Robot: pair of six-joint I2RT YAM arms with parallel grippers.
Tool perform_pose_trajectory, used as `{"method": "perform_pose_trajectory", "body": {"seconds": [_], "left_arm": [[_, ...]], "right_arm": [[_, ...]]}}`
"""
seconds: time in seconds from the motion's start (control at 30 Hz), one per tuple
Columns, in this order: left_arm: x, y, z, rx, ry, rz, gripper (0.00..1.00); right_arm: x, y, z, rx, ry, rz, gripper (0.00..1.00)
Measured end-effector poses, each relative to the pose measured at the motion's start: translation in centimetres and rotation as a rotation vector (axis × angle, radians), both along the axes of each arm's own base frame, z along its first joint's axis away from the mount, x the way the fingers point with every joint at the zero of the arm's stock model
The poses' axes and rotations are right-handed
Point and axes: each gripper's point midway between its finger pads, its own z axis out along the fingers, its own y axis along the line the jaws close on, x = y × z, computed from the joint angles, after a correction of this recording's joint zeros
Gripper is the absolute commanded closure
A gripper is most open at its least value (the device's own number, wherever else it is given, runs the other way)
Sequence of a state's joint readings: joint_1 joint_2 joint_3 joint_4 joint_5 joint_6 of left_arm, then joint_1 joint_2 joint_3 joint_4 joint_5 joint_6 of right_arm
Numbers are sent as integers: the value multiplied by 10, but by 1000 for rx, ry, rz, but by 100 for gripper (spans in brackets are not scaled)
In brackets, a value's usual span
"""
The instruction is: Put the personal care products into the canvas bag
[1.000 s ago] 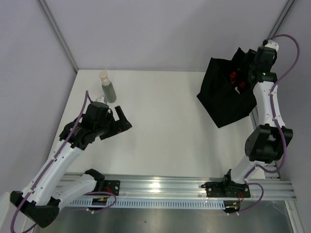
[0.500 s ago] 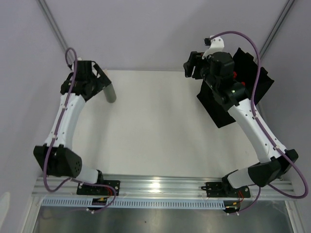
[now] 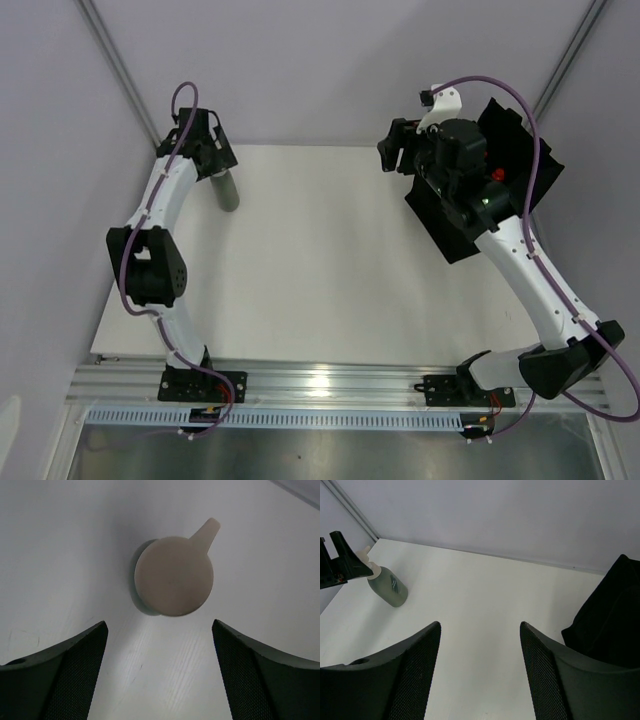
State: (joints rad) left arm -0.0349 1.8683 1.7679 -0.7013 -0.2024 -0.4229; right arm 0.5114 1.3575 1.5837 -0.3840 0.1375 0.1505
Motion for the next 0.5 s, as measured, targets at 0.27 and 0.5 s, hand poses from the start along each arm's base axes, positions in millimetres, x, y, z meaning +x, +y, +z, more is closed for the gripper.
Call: {"method": "perform_pose_trajectory", "body": {"seconds": [0.27, 0.5], "left_arm": [[43, 1, -2, 33, -66, -96, 14], [62, -1, -15, 45, -90, -132, 28]], "right_arm": [[2, 2, -2, -18, -6, 10, 31], [4, 5, -19, -36, 30, 19, 31]]}}
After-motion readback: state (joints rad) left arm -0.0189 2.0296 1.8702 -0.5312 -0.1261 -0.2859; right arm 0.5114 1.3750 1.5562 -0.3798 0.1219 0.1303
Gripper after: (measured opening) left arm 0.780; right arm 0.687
